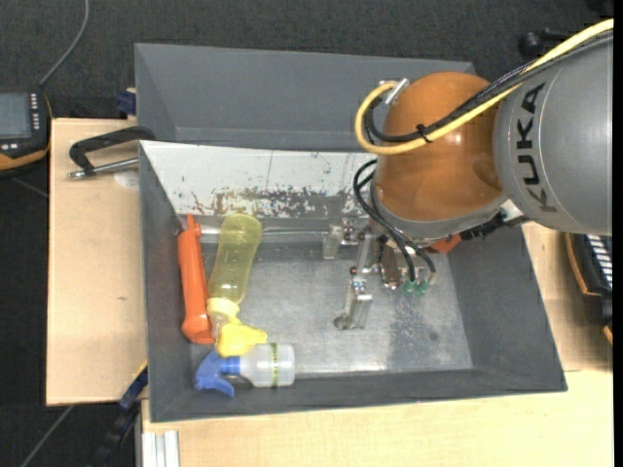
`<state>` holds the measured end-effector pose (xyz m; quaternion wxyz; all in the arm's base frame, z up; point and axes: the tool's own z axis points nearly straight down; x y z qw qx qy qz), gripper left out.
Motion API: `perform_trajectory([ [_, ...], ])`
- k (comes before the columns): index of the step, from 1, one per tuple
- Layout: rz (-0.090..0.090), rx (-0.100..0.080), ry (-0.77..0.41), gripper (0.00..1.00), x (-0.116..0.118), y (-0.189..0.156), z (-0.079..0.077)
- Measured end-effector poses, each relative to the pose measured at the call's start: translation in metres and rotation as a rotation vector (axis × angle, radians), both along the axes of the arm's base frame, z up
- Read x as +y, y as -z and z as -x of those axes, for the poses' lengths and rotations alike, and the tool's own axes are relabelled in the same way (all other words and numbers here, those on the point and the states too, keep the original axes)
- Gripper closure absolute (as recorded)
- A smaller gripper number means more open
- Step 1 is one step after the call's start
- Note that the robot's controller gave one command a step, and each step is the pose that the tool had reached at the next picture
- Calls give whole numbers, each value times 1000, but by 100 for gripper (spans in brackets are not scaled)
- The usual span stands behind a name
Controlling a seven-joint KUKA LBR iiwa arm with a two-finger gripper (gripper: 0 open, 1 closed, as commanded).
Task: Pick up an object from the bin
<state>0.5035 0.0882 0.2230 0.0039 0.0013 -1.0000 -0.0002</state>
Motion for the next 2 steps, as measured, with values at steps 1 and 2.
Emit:
perform_trajectory([
  [1, -1, -9, 2, 0, -1, -4, -2],
  [2, -2, -9, -82, 0, 30, 62, 1],
])
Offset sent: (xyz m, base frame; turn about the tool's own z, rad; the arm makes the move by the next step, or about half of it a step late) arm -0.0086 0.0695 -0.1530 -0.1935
